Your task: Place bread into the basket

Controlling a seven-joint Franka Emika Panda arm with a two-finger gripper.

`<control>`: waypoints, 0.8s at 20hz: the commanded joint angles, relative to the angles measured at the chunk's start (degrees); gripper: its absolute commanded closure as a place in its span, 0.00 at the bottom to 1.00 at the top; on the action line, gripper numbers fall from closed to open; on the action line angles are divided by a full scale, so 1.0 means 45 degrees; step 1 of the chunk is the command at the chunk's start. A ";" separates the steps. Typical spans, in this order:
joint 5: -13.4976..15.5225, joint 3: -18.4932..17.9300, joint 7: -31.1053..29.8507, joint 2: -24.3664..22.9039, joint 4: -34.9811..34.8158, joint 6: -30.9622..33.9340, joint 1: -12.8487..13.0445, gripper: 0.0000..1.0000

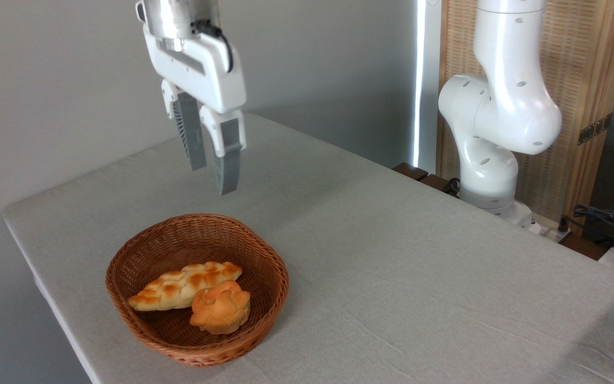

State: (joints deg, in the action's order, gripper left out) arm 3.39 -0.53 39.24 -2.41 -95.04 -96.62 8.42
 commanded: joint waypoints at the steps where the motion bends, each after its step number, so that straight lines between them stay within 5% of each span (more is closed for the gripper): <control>1: 0.0420 -0.0037 -0.0185 0.0923 0.1722 0.1682 -0.0562 0.00; 9: 0.0205 -0.0136 -0.0068 0.0945 0.2019 0.2135 -0.0660 0.00; 12: -0.0378 -0.0136 -0.0068 0.0887 0.1961 0.2115 -0.0641 0.00; 16: -0.0459 -0.0116 -0.0049 0.0204 0.0986 0.1589 -0.0641 0.00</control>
State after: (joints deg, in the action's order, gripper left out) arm 2.05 -0.72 39.24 1.18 -87.49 -88.73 5.36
